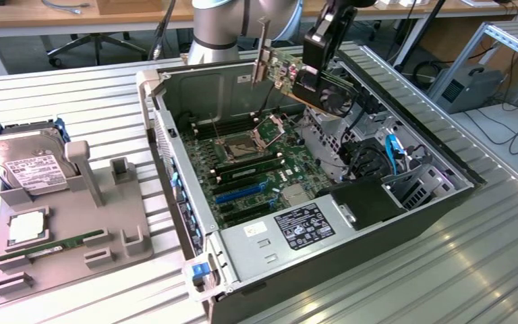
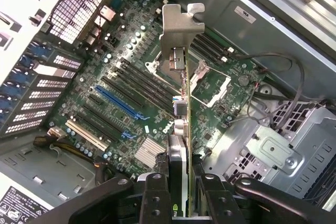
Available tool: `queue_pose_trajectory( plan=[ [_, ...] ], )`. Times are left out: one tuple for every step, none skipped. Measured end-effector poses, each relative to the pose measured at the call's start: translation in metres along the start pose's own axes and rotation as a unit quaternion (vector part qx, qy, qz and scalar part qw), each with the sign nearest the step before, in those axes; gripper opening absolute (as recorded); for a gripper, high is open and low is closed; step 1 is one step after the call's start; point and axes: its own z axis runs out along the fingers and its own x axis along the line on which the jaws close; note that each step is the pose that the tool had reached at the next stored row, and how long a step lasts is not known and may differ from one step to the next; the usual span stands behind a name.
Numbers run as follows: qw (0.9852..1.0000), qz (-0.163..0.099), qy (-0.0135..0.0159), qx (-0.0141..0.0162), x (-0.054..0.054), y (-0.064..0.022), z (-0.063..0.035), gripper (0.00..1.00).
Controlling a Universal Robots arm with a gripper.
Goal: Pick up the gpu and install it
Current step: 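Insert the gpu into the slot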
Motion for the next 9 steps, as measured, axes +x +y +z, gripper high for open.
queue_pose_trajectory(
  plan=[
    [1.0000,-0.001,0.0001,0.0000,0.0000,0.0000,0.0000,0.27],
    [1.0000,-0.003,0.0001,0.0000,0.0000,0.0000,0.0000,0.27],
    [1.0000,-0.004,0.0001,0.0000,0.0000,0.0000,0.0000,0.27],
    [1.0000,-0.005,0.0002,-0.0001,0.0000,0.0000,0.0000,0.27],
    [1.0000,-0.007,0.0002,-0.0001,0.0000,0.0000,0.0000,0.27],
    [1.0000,-0.008,0.0002,-0.0001,0.0000,0.0000,0.0000,0.27],
    [0.9999,-0.010,0.0003,-0.0001,0.0000,0.0000,0.0000,0.27],
    [0.9999,-0.011,0.0003,-0.0001,0.0000,0.0000,0.0001,0.27],
    [0.9999,-0.012,0.0004,-0.0002,0.0000,0.0000,0.0001,0.27]
  ],
)
